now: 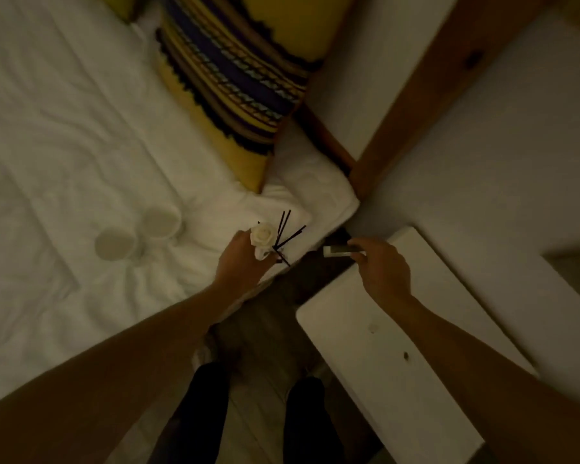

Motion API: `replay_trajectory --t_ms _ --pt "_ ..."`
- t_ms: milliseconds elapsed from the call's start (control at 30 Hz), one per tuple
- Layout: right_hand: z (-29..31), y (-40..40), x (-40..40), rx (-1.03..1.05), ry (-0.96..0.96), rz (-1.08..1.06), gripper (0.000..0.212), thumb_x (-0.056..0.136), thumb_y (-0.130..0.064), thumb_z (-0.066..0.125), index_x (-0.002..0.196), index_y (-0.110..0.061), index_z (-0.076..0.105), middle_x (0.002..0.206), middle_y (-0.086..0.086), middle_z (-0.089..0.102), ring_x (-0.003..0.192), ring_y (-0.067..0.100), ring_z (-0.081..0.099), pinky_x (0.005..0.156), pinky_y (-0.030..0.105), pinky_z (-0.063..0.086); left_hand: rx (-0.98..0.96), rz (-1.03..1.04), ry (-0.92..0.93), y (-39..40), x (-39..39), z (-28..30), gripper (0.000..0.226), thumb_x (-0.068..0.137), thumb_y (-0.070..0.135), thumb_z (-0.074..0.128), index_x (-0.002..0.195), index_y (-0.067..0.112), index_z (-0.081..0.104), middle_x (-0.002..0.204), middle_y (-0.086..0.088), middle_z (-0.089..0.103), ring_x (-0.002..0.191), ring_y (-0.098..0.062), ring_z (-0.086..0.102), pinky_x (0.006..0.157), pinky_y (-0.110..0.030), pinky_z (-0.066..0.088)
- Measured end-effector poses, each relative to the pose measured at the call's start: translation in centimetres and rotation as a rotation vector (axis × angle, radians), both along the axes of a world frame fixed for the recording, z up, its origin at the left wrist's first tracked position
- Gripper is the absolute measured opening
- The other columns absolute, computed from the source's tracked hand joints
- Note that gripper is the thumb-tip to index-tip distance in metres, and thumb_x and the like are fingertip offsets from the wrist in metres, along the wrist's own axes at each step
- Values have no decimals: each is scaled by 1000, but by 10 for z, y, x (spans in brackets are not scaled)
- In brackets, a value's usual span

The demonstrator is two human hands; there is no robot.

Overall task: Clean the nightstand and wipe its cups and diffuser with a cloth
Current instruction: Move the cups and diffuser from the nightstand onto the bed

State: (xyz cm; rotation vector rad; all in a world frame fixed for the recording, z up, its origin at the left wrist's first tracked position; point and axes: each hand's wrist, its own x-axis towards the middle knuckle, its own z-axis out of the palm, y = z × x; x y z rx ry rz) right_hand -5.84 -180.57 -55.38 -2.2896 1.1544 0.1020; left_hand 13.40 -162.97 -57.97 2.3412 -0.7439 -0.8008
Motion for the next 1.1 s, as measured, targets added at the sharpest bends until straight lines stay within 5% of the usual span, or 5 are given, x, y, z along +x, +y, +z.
replay_trajectory --t_ms 267,467,800,1100 --pt "19 68 121 33 -52 263 27 99 -16 60 125 -16 68 127 7 65 110 26 63 91 41 53 -62 276 -86 125 90 25 41 80 31 80 114 14 67 103 -8 63 92 -26 62 79 -45 55" --pt "23 147 213 31 -41 478 28 99 -24 60 126 -24 67 128 2 66 109 23 63 86 38 54 -59 431 -202 227 130 29 34 77 36 82 105 23 65 80 22 44 84 -18 57 67 -33 47" --pt "22 277 314 48 -25 773 31 101 -31 57 130 -29 65 126 -4 66 107 19 63 84 33 52 -17 830 -118 362 173 21 38 79 31 81 112 15 69 103 -9 62 94 -28 62 80 -49 55" --pt "-22 343 367 44 14 881 29 98 -28 62 126 -28 68 120 -4 69 104 18 65 81 32 49 -48 849 2 406 198 -16 38 79 28 81 114 18 70 111 -10 67 101 -29 63 85 -50 54"
